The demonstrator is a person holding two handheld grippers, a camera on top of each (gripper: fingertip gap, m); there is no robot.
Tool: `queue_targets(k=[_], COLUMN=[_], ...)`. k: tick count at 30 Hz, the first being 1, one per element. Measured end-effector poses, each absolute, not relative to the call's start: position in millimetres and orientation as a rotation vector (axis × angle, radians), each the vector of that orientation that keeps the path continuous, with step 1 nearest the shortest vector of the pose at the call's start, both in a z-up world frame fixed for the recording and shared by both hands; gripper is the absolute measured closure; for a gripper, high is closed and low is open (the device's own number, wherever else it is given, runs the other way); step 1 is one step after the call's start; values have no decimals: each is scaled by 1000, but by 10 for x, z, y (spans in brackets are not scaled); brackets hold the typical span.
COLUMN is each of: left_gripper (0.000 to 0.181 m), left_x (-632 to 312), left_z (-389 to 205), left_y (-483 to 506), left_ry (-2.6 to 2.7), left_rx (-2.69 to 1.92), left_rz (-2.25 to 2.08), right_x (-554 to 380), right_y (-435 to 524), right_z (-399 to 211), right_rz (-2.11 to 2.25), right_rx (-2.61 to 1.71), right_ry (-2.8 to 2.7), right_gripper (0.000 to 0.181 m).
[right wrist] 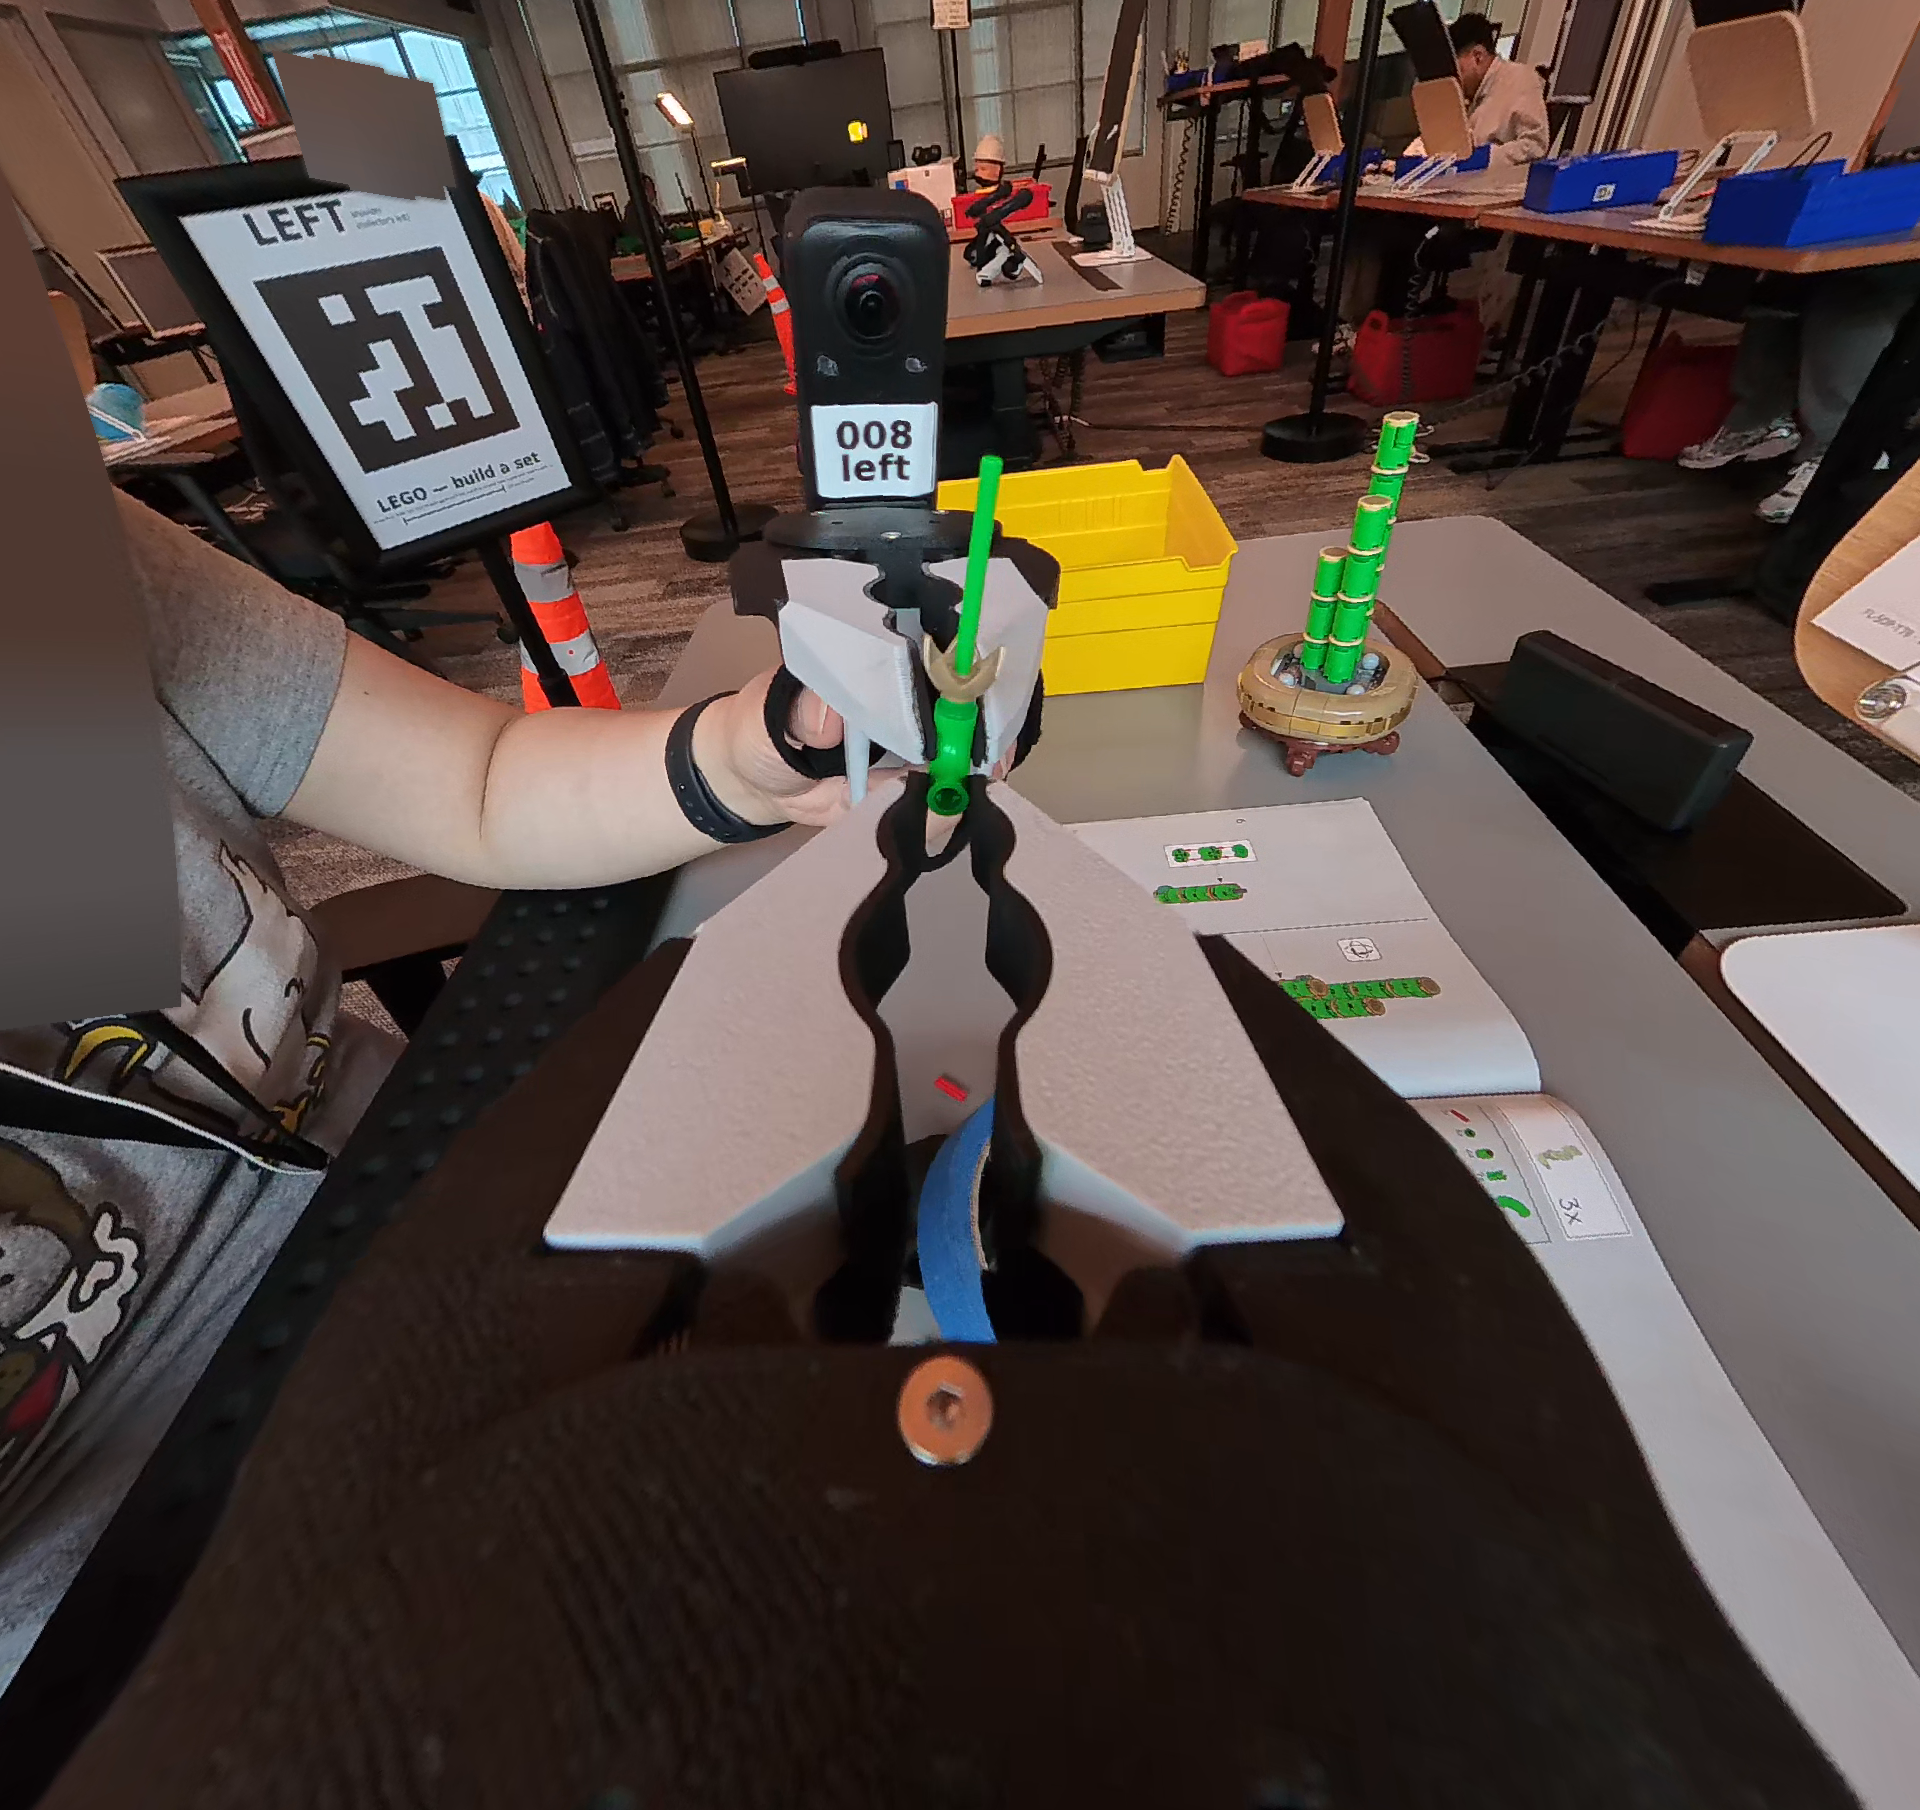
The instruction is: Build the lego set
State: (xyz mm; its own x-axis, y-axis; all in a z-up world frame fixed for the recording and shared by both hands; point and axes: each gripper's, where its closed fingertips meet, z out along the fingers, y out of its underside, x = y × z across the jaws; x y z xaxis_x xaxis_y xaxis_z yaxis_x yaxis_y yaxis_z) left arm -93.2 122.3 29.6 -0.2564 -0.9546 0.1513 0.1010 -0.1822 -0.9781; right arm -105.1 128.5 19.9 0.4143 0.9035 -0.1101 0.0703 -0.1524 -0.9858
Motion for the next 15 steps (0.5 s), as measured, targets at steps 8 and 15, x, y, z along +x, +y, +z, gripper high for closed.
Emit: queue_targets(k=[8, 15], left_gripper=[176, 177], left_x=[-932, -928], left_z=[304, 292], left_y=[1201, 1212], left_ry=[1210, 1205], left_rx=[-1112, -1118], left_rz=[-1619, -1616], right_x=[-1056, -1052], right_y=[1269, 1290], right_z=[217, 199], right_rz=[932, 930], right_rx=[-1543, -1546], right_ry=[-900, -895], right_gripper=[176, 176])
